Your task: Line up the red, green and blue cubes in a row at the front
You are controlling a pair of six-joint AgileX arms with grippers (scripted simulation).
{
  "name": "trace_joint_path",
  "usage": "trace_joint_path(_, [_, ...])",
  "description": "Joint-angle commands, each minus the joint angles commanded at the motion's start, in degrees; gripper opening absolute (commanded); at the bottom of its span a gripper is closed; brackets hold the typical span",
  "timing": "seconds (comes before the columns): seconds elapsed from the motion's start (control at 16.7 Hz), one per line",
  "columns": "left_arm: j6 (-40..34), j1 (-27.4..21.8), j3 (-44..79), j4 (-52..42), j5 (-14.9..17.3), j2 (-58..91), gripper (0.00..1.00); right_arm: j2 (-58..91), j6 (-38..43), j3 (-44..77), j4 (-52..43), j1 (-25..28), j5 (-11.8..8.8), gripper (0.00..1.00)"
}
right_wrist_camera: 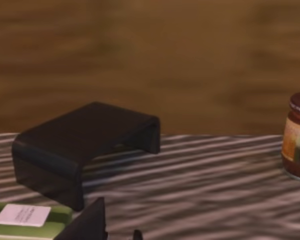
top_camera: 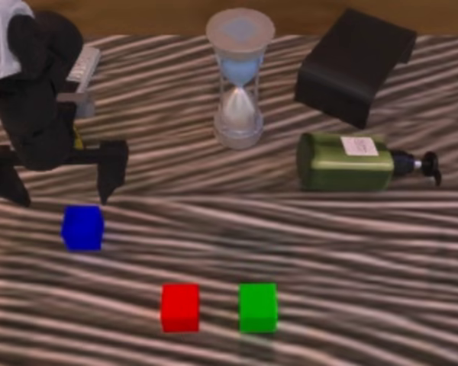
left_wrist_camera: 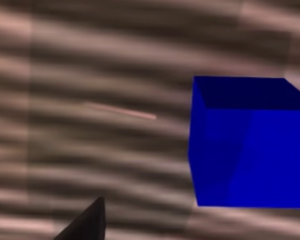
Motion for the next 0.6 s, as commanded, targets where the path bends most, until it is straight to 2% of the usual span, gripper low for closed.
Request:
trace_joint_path(0.24, [0.09, 0.18, -0.47, 0.94, 0.01, 0.6, 1.0, 0.0, 0.0, 0.0, 0.0, 0.0, 0.0, 1.0])
trace_joint_path(0.6, [0.19, 0.1, -7.16, 13.47, 0.04, 5.94, 1.0, 0.0, 0.0, 0.0, 0.0, 0.0, 0.0, 1.0])
